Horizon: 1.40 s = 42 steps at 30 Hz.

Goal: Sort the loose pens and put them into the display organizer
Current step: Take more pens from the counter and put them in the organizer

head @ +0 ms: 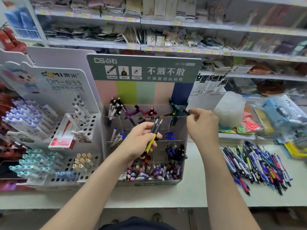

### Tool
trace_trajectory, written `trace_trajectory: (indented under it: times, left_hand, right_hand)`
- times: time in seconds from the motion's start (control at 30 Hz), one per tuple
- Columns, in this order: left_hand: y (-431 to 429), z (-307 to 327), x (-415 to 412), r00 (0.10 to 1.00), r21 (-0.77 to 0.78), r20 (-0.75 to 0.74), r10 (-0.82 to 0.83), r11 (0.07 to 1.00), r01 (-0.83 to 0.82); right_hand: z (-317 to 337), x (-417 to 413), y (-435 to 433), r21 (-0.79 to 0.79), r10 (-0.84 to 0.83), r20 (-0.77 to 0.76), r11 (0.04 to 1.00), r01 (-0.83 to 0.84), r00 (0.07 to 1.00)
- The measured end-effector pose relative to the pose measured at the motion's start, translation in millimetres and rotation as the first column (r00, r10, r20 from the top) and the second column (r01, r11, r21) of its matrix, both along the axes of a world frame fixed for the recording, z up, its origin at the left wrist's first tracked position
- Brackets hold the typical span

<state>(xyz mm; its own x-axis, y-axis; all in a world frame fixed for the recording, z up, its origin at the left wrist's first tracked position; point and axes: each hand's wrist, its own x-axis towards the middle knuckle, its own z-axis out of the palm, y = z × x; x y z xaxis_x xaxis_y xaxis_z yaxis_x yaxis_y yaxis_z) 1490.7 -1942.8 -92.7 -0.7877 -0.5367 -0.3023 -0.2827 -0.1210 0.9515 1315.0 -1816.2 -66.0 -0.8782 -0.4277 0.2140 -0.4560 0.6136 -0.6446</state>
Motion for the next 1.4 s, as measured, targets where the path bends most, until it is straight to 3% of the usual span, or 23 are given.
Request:
trace_trajectory:
  times: [0.1, 0.33, 0.47, 0.57, 0.67, 0.77, 0.9, 0.97, 1.07, 1.13, 1.2, 1.27, 1.4]
  left_hand:
    - [2, 1, -9, 1.0, 0.005, -0.006, 0.018, 1.0, -0.018]
    - [3, -4, -16, 0.988, 0.064, -0.077, 0.135, 0.989, -0.13]
    - [4, -4, -11, 0.982, 0.07, -0.133, 0.136, 0.989, -0.128]
    - [5, -4, -5, 0.981, 0.05, -0.151, 0.125, 0.992, -0.118]
    - [3, -2, 4, 0.978, 0.043, -0.191, 0.082, 0.996, -0.075]
    - [0, 1, 14, 0.974, 0.051, -0.226, 0.033, 0.998, -0.022]
    - [-11, -1, 31, 0.976, -0.002, -0.217, 0.028, 1.0, -0.029]
    - [-16, -2, 37, 0.979, -0.018, -0.196, 0.053, 0.998, -0.058]
    - [-24, -4, 45, 0.976, -0.027, -0.174, 0.127, 0.991, -0.134]
    - [-28, -5, 49, 0.972, -0.045, -0.145, 0.184, 0.98, -0.192]
    - [-32, -3, 54, 0.961, -0.046, -0.118, 0.251, 0.965, -0.257]
    - [-38, -3, 58, 0.937, -0.028, -0.092, 0.337, 0.94, -0.341]
    - [-46, -3, 64, 0.868, 0.041, -0.062, 0.493, 0.87, -0.491]
  right_hand:
    - [14, -14, -2, 0.023, 0.024, -0.07, 0.999, -0.022, 0.997]
    - [6, -36, -24, -0.11, 0.197, -0.013, 0.974, -0.197, 0.98]
    - [-13, -15, -23, -0.15, 0.151, -0.209, 0.971, -0.185, 0.966]
    - [-17, 21, -24, -0.317, 0.113, -0.312, 0.924, -0.215, 0.943]
    - [-14, 53, -29, -0.334, 0.304, -0.098, 0.887, -0.319, 0.948]
    - [-12, 66, -35, -0.355, 0.425, 0.13, 0.864, -0.358, 0.896]
    - [-6, 65, -46, -0.365, 0.494, 0.267, 0.846, -0.387, 0.828]
    - [-2, 71, -55, -0.498, 0.539, 0.236, 0.782, -0.376, 0.809]
    - [8, 84, -69, -0.736, 0.54, 0.087, 0.601, -0.311, 0.837]
    - [12, 87, -78, -0.774, 0.484, -0.002, 0.554, -0.308, 0.875]
    - [12, 85, -85, -0.701, 0.412, -0.098, 0.618, -0.356, 0.906]
    - [9, 79, -90, -0.508, 0.37, -0.223, 0.745, -0.432, 0.902]
    - [13, 77, -98, -0.077, 0.476, -0.106, 0.871, -0.485, 0.873]
